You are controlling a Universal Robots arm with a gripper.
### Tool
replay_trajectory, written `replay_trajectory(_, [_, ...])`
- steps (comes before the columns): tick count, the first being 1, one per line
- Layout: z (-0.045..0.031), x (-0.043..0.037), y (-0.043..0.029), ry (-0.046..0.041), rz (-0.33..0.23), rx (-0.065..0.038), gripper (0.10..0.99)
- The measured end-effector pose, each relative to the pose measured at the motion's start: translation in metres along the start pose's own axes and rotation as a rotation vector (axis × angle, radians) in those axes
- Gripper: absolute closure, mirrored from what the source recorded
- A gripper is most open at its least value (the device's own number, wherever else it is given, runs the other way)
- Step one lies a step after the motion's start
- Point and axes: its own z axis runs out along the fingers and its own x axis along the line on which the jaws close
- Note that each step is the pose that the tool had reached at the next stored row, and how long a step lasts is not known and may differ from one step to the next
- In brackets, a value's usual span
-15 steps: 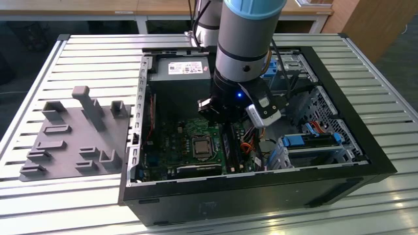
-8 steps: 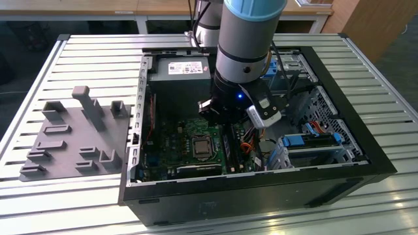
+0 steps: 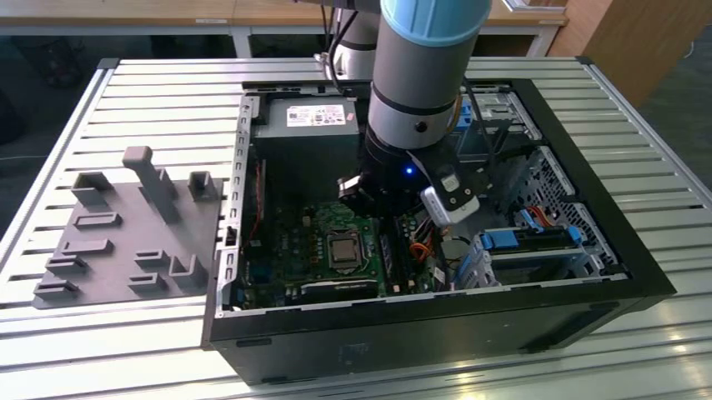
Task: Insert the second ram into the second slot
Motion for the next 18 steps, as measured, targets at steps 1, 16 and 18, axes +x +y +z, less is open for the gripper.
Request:
replay_trajectory(1, [0.0001,0.0,0.0,0.0,0.0,0.0,0.949])
replay_trajectory(16, [0.0037,-0.0044,0.0001,0.0002,-0.001,0.001,0.949])
replay_trajectory(18, [0.0042,-0.0065,0.0,0.0002,-0.001,0.001,0.949])
